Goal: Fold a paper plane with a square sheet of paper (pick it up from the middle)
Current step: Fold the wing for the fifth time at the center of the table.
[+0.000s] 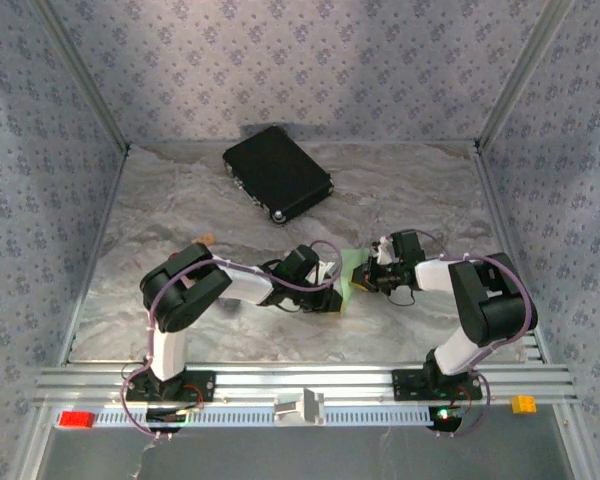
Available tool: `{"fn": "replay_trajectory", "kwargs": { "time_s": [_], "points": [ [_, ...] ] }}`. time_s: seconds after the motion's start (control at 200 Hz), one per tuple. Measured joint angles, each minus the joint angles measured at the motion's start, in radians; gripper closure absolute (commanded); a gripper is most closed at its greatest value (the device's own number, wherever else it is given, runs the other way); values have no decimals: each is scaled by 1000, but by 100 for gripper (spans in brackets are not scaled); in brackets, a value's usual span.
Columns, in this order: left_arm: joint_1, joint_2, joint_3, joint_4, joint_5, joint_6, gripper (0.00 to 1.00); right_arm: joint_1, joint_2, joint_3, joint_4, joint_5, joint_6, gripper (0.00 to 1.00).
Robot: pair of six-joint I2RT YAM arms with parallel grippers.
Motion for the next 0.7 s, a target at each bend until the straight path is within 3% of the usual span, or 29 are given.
{"fn": "replay_trajectory", "kwargs": {
  "time_s": [0.445,0.7],
  "points": [
    [-18,-154,-66,-153,-54,8,90,-2,0,0,0,0,0,93],
    [2,-124,81,-146,-69,6,90,-2,0,0,0,0,0,93]
  ]
}}
